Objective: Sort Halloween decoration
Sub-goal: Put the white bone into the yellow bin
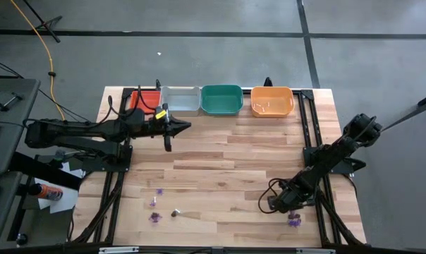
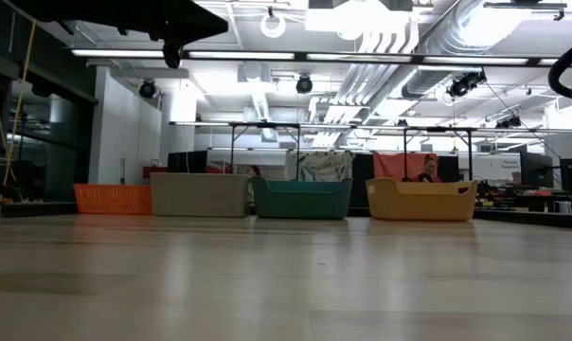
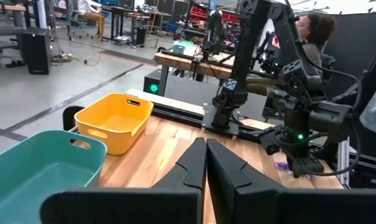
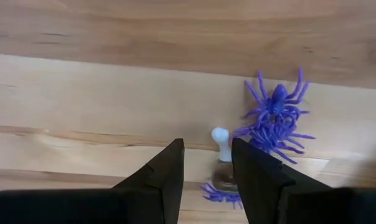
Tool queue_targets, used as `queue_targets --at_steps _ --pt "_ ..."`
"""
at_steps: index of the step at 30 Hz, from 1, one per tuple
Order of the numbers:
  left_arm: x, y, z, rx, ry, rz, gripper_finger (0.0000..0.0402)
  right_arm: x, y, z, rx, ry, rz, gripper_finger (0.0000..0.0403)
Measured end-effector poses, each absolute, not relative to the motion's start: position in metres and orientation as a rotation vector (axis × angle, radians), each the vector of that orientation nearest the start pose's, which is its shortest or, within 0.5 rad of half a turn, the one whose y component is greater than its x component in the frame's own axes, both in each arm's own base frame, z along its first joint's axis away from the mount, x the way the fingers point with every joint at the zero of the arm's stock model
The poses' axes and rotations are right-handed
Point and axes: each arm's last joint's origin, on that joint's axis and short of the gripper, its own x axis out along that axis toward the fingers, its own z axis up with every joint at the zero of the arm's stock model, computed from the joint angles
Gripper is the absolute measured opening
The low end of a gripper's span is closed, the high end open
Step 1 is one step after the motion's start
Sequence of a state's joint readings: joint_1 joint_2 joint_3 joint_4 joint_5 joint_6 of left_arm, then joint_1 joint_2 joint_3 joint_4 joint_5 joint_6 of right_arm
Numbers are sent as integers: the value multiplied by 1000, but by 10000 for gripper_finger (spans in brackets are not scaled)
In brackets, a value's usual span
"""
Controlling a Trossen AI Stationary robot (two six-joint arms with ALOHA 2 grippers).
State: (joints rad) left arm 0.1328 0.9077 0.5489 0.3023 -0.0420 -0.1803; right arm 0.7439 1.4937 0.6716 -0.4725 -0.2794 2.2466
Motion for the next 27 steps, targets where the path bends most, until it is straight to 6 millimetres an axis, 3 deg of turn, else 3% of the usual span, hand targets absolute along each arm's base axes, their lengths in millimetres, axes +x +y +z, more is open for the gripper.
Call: queue_targets --at_steps 9,14,27 --pt "202 35 276 -185 37 210 0 176 158 136 1416 1426 -903 128" --pt "201 35 276 -185 37 212 0 173 154 135 1328 1522 -869 128" --pt "201 35 275 -195 44 213 0 174 155 139 1177 1542 -634 128"
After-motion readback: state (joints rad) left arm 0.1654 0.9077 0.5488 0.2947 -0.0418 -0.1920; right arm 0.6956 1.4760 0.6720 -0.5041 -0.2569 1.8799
